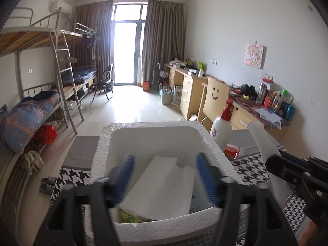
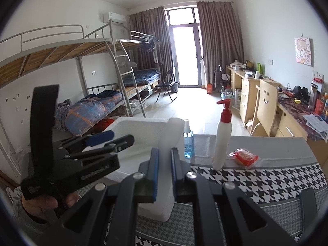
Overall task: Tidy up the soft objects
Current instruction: 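Open left gripper to drop tissue sheet into the styrofoam box, then lower foam roller into the styrofoam box and open right gripper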
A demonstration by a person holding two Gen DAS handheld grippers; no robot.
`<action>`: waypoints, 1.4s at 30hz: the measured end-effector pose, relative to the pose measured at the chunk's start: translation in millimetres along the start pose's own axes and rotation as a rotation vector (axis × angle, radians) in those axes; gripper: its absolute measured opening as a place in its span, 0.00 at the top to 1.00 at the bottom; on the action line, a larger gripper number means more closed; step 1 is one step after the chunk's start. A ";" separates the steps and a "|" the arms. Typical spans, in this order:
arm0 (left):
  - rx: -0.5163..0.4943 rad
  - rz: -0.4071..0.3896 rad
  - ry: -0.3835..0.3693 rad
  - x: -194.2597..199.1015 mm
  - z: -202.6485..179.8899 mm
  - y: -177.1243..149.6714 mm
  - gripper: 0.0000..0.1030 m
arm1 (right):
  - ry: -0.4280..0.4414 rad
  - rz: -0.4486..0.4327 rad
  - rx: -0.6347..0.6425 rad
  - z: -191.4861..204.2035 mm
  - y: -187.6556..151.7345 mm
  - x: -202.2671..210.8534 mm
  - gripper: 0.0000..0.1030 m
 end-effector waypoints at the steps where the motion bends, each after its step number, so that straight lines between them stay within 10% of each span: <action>1: 0.011 -0.016 0.011 4.1 2.9 -0.2 0.16 | -0.001 -0.001 0.000 -0.1 0.1 0.4 0.86; 10: 0.032 -0.097 0.076 29.5 17.7 -1.9 0.01 | 0.000 0.000 0.008 2.0 1.8 -0.7 0.86; 42: 0.071 -0.103 0.179 58.7 62.5 -32.5 0.01 | 0.054 0.028 0.074 45.4 10.0 -38.2 0.86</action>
Point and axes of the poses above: each gripper's, at about its wrist camera, not at the fingertips, and x roughly against the way its jaws point, z to its left, y to its top, the point moved 4 cm from there along -x, roughly the way its jaws point, and after that the axes turned 9 degrees about -x, right-handed, at the moved point
